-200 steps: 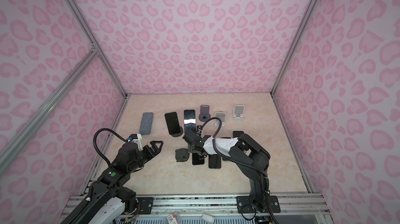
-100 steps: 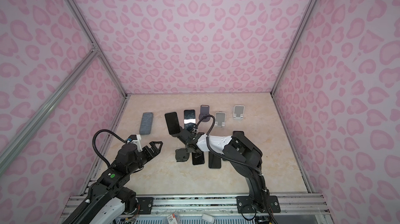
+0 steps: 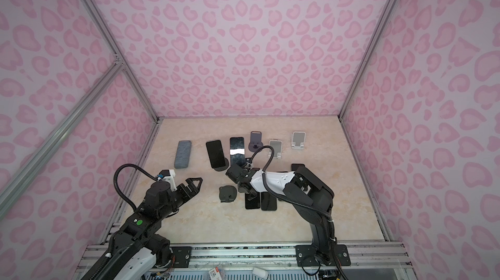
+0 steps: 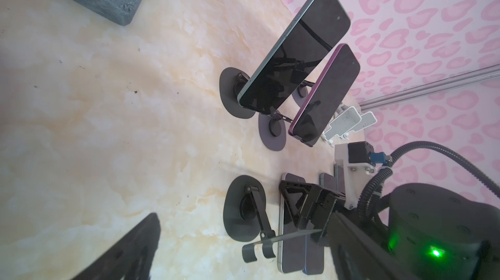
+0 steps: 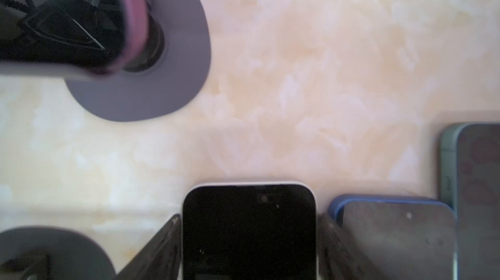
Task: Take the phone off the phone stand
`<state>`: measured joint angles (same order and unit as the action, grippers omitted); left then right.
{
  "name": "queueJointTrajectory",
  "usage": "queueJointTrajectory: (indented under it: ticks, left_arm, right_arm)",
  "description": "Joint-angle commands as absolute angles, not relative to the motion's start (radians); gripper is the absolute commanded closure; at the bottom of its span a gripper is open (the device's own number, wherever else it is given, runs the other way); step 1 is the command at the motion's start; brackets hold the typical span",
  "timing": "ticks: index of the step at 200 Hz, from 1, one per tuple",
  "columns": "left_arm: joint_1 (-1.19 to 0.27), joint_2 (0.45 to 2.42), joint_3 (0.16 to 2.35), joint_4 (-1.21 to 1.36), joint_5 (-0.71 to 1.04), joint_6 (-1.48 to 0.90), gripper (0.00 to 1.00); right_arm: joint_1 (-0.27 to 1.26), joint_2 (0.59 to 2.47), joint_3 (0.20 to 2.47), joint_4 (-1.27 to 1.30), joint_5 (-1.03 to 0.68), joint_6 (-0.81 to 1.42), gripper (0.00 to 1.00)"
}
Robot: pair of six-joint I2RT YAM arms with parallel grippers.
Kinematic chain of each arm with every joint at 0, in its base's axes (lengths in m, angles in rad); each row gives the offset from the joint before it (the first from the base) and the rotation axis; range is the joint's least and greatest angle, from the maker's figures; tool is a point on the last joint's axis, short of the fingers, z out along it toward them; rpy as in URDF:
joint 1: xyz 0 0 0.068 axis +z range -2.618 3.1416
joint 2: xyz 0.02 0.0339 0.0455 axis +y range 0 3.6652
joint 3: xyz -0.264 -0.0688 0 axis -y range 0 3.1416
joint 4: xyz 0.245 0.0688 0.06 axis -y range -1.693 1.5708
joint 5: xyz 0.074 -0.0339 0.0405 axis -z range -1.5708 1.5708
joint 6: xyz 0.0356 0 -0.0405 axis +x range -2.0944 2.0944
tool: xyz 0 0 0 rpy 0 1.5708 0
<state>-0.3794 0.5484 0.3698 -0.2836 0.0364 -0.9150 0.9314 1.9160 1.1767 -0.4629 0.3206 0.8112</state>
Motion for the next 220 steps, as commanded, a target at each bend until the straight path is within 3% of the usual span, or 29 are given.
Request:
queueJointTrajectory:
  ticks: [1, 65, 106, 158, 186, 220]
  left_arm:
    - [-0.379, 0.549, 0.371, -0.278, 0.027, -0.914, 0.01]
    - [-0.379, 0.517, 0.394, -0.326, 0.016, -0.897, 0.01]
    - [-0.379, 0.477, 0.397, -0.335, -0.002, -0.897, 0.00]
    - [-0.379, 0.479, 0.433, -0.373, 0.009, -0.892, 0.00]
    - [-0.379, 0.453, 0.413, -0.380, 0.006, -0.907, 0.00]
    - [-0.379, 0.419, 0.403, -0.394, -0.013, -0.905, 0.00]
  right_arm:
    - [0.940, 1.913, 1.168, -0.495, 0.318, 0.837, 0.24]
    - [0.941, 1.803, 1.235, -0.509, 0.369, 0.816, 0.13]
    - [1.032, 1.732, 1.260, -0.549, 0.462, 0.877, 0.10]
    - [1.257, 1.887, 1.476, -0.672, 0.698, 1.047, 0.03]
    - [1.270, 1.974, 1.586, -0.724, 0.687, 1.117, 0.02]
    - [1.276, 1.969, 1.567, -0.735, 0.714, 1.155, 0.02]
